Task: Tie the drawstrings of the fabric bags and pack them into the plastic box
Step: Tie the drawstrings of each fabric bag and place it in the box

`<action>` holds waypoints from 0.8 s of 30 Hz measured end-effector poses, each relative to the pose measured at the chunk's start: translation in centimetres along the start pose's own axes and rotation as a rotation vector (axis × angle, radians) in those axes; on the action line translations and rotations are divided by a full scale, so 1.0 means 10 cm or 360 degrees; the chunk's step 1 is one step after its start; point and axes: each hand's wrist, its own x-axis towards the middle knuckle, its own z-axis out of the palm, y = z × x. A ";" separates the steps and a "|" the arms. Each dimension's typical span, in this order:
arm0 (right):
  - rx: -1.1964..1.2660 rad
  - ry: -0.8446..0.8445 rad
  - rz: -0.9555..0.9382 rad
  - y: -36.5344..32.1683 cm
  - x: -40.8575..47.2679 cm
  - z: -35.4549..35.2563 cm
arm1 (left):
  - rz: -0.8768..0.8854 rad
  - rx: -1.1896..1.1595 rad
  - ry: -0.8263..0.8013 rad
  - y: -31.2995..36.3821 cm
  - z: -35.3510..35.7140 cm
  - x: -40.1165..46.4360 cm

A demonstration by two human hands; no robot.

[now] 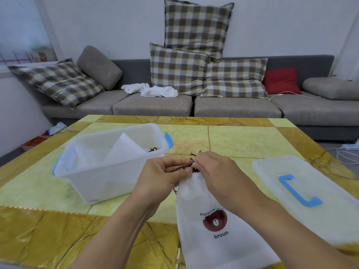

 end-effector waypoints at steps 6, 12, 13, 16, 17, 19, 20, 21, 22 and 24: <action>0.0018 0.0057 -0.0046 -0.01 -0.01 0.00 | -0.0047 -0.0145 -0.0114 0.00 0.01 -0.02; 0.0162 0.0215 -0.0069 -0.02 0.05 0.02 | -0.0436 -0.1074 -0.0322 0.01 0.10 -0.02; 0.0211 0.0240 -0.0062 -0.01 0.06 0.02 | -0.0473 -0.1195 -0.0356 0.01 0.11 -0.01; 0.0357 0.0315 -0.0058 -0.01 0.06 -0.01 | -0.0479 -0.1278 -0.0375 0.02 0.13 0.00; 0.0372 0.0318 -0.0062 0.00 0.05 -0.01 | -0.0439 -0.1189 -0.0361 0.02 0.14 0.01; 0.0337 0.0281 -0.0072 -0.01 0.04 0.01 | -0.0334 -0.0918 -0.0309 0.01 0.15 0.02; 0.0311 0.0264 -0.0081 0.00 0.04 0.02 | -0.0301 -0.0798 -0.0252 0.00 0.16 0.03; 0.0297 0.0258 -0.0089 0.01 0.04 0.03 | -0.0279 -0.0717 -0.0205 -0.01 0.17 0.03; 0.0295 0.0261 -0.0091 0.01 0.03 0.03 | -0.0252 -0.0662 -0.0182 -0.02 0.17 0.03; 0.0300 0.0278 -0.0090 0.01 0.03 0.01 | -0.0198 -0.0601 -0.0187 -0.02 0.15 0.03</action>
